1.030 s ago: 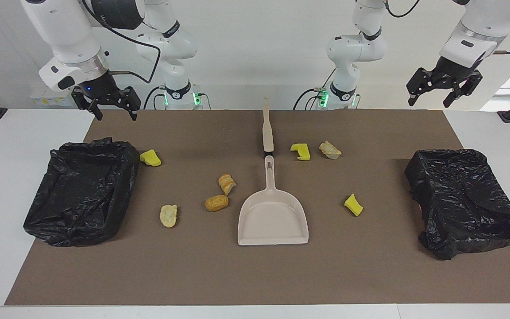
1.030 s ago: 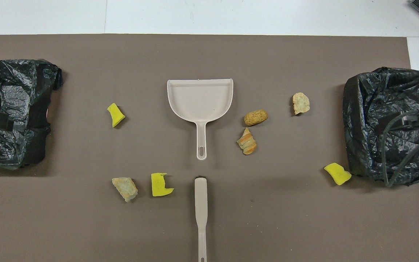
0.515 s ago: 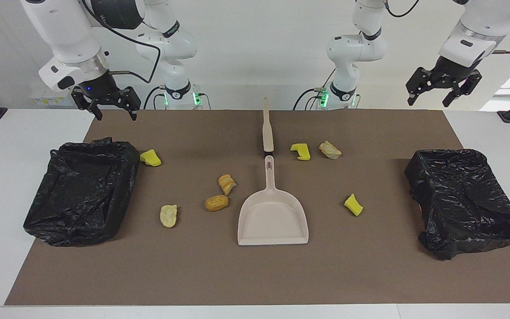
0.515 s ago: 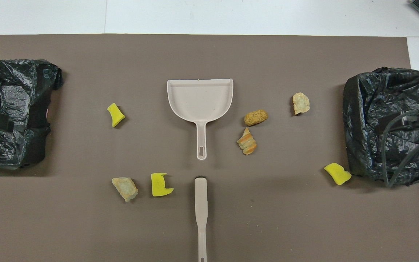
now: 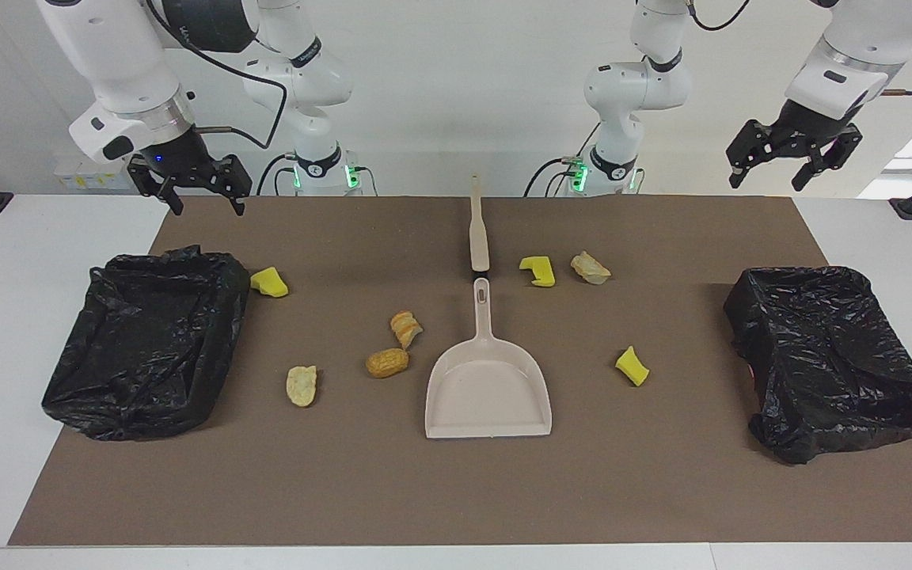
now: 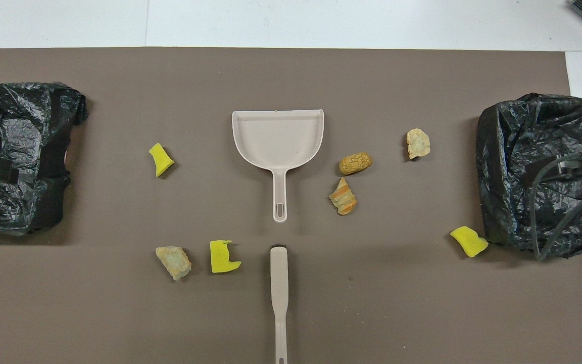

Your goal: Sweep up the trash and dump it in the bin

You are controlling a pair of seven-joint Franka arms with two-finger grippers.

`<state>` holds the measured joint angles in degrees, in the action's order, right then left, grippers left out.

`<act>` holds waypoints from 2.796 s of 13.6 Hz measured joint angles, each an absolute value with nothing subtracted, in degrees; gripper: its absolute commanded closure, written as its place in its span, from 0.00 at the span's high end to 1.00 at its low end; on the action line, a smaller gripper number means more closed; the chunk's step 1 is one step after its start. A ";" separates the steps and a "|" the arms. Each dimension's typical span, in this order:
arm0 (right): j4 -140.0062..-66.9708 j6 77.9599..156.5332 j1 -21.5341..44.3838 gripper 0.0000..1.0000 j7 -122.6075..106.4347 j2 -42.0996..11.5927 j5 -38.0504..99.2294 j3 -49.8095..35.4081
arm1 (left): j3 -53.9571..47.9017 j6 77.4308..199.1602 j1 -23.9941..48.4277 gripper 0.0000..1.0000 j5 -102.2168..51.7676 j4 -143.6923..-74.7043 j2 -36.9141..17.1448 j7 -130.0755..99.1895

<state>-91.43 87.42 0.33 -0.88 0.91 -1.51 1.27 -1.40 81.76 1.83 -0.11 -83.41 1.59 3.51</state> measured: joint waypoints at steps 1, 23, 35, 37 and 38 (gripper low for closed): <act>-91.43 87.42 0.33 1.00 -0.88 0.92 -1.51 1.28 | -1.41 81.64 1.83 1.00 -0.11 -83.41 1.60 3.51; -87.05 89.15 1.95 1.00 3.42 -8.84 -1.49 -5.19 | -3.84 105.97 36.29 1.00 -1.03 -127.60 15.90 -24.03; -85.65 102.82 10.54 1.00 20.14 -18.34 -1.31 -11.98 | -3.90 128.65 56.19 0.76 -8.22 -140.52 9.72 -41.96; -85.65 104.60 13.39 1.00 25.04 -20.37 -1.32 -11.99 | -3.88 128.66 56.85 0.63 -8.27 -140.60 9.27 -42.46; -85.65 105.61 14.56 1.00 27.33 -21.31 -1.33 -11.99 | -3.87 128.66 56.88 0.57 -8.28 -140.61 9.08 -42.49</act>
<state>-85.65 105.61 14.56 27.33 -21.31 -1.33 -11.99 -3.87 128.66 56.88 -8.28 -140.61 9.08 -42.49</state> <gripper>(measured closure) 0.000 0.233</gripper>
